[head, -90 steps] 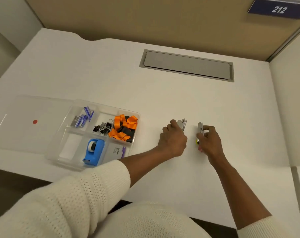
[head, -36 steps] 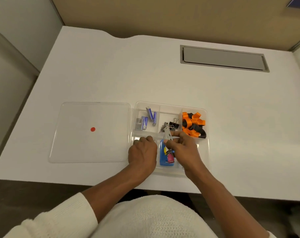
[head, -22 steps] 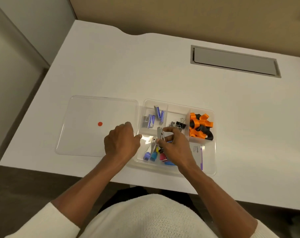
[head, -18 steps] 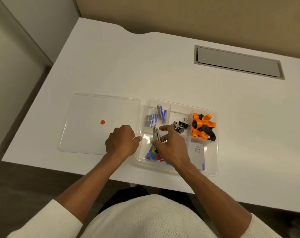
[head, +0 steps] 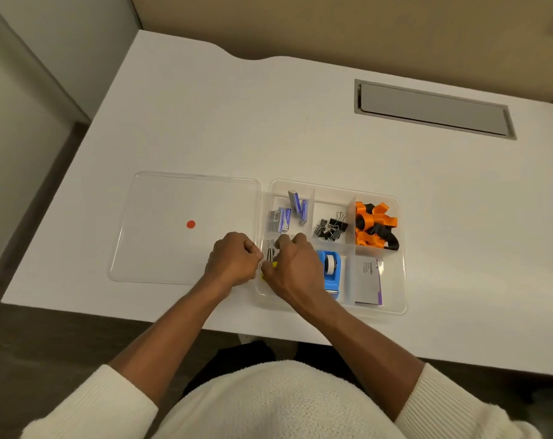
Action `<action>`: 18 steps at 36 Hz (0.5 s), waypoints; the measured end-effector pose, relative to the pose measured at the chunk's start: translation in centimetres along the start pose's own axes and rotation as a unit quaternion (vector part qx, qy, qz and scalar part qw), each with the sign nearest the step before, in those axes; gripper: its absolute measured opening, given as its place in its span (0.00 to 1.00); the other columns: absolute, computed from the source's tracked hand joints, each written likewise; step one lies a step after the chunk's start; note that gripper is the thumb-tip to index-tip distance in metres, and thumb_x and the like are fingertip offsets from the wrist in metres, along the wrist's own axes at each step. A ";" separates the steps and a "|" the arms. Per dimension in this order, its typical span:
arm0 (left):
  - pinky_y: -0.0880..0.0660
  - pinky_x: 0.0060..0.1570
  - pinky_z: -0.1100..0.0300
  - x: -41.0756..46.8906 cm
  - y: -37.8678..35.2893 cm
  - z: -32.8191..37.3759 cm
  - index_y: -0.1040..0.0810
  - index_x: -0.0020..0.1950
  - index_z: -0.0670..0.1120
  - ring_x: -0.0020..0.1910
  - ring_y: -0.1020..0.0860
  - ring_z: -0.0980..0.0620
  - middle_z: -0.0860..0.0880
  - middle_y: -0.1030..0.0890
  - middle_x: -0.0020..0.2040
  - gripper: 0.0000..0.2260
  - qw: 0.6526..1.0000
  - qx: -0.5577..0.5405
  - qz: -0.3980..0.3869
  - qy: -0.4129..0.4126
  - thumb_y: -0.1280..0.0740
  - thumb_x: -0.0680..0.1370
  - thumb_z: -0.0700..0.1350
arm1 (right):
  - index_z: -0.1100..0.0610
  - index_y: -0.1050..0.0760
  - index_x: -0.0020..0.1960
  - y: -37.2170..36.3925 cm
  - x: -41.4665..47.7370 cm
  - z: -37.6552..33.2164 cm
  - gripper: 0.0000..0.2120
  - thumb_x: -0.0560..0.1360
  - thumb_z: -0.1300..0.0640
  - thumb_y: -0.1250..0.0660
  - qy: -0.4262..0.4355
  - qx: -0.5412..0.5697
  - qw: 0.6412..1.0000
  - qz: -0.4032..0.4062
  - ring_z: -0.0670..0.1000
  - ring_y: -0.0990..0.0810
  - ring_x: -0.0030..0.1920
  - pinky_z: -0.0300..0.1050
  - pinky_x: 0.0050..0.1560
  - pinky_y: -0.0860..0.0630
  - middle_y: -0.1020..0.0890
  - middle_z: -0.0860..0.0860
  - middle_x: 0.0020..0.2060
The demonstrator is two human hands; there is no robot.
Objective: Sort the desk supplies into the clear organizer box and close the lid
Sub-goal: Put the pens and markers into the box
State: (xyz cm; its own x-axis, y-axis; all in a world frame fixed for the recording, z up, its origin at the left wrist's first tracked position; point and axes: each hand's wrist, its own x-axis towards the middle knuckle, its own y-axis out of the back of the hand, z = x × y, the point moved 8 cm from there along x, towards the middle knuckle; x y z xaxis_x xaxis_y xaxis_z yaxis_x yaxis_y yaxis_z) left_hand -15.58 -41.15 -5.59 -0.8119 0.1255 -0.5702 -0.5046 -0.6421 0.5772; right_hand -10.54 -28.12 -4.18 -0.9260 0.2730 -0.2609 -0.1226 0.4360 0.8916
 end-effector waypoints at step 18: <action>0.15 0.50 0.45 0.7 0.0 -0.7 0.20 0.40 0.52 0.44 0.15 0.46 0.51 0.15 0.42 0.09 0.999 0.018 0.023 -0.022 0.29 0.79 0.42 | 0.58 0.35 0.79 -1.5 -5.2 0.3 0.30 0.84 0.40 0.42 0.234 -0.095 0.963 -0.089 0.57 0.39 0.81 0.54 0.79 0.37 0.36 0.56 0.81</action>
State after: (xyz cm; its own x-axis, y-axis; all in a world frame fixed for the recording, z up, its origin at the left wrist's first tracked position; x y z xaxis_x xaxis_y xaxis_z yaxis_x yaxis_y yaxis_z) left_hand -15.94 -41.62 -6.37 -0.8466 0.1298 -0.5161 -0.4753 -0.6206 0.6236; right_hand -5.47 -29.97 -4.27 -0.9384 -0.2280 -0.2597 -0.3163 0.2638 0.9112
